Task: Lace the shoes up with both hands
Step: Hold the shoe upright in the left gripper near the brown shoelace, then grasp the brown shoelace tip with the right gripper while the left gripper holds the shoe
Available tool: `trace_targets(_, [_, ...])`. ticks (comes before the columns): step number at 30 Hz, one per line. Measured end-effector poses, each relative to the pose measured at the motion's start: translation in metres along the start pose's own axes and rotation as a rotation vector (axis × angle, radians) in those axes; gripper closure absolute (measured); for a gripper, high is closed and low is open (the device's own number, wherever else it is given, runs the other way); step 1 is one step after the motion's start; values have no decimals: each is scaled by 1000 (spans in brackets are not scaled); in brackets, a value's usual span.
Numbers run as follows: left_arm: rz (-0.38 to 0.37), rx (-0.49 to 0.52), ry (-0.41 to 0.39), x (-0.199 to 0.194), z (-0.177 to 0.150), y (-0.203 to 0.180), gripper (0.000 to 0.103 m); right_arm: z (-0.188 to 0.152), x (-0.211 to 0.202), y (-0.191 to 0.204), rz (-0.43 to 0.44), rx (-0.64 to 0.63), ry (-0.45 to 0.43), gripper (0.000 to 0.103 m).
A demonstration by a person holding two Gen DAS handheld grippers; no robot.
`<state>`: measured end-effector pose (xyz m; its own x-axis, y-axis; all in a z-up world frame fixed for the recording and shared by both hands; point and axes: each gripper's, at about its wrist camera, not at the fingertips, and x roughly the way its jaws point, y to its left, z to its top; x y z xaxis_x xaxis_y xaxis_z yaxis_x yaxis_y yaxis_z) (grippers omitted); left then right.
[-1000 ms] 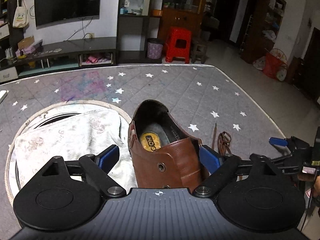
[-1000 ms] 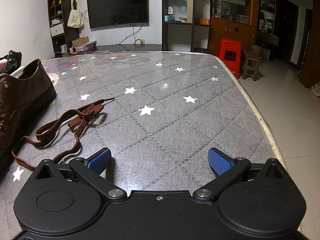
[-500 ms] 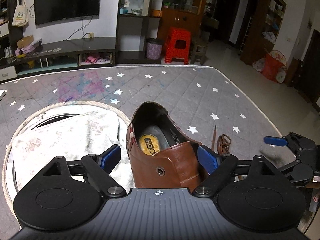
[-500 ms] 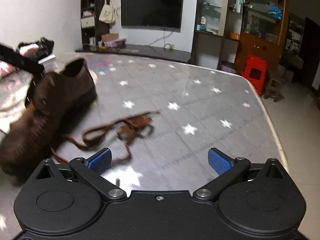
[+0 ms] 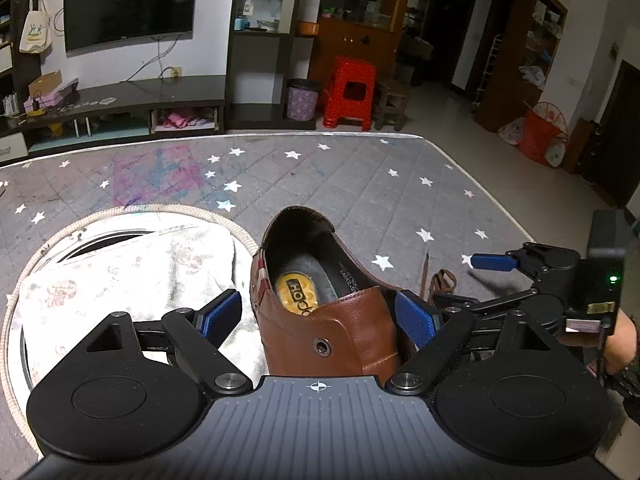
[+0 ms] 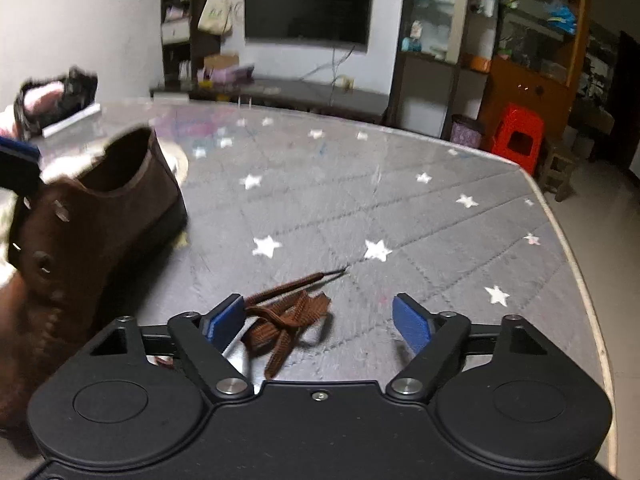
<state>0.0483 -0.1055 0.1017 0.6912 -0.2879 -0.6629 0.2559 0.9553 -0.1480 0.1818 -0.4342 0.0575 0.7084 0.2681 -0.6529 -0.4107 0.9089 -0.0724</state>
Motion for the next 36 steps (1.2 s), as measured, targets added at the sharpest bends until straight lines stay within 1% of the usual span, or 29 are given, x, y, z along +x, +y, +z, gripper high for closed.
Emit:
trace_targets(4, [-3,5,-4,0,1,0,18,-4,1,-7,-47,-9,18,23])
trace_targets(7, [-10,6,-6,0,1,-1,18,-8,-4,-18,-122,-24,38,23])
trace_targets(10, [-9,14,-5,0,1,-2,18,-12,-11,-25,-174,-50,54,23])
trace_targets(13, [-10,16,-4,1,1,-3,18,-14,-21,-30,-176,-50,45,23])
trace_targets(14, [-12,17,-4,2,2,-4,18,-14,-27,-32,-171,-47,40,23])
trace_targets(17, [-13,20,-4,3,1,-5,18,-12,-38,-33,-118,-31,17,23])
trace_targets(20, [-16,20,-7,3,2,-5,18,-3,-42,-26,-37,-13,-8,25])
trace_targets(23, [-19,25,-9,2,3,-3,18,8,-33,-18,47,34,-11,35])
trace_targets(24, [-20,28,-11,1,3,-2,18,10,-29,-16,61,44,-7,40])
trace_targets(25, [-22,29,-13,1,3,-2,18,14,-20,-12,79,57,4,40])
trace_targets(26, [-24,31,-15,0,4,0,18,15,-17,-11,82,66,8,40])
trace_targets(29, [-30,37,-21,-2,4,3,18,20,-1,-11,109,132,30,44])
trace_targets(31, [-34,44,-26,-4,5,4,18,23,8,-14,125,188,43,45])
trace_targets(36, [-48,63,-34,-8,3,6,18,26,19,-8,117,203,66,45])
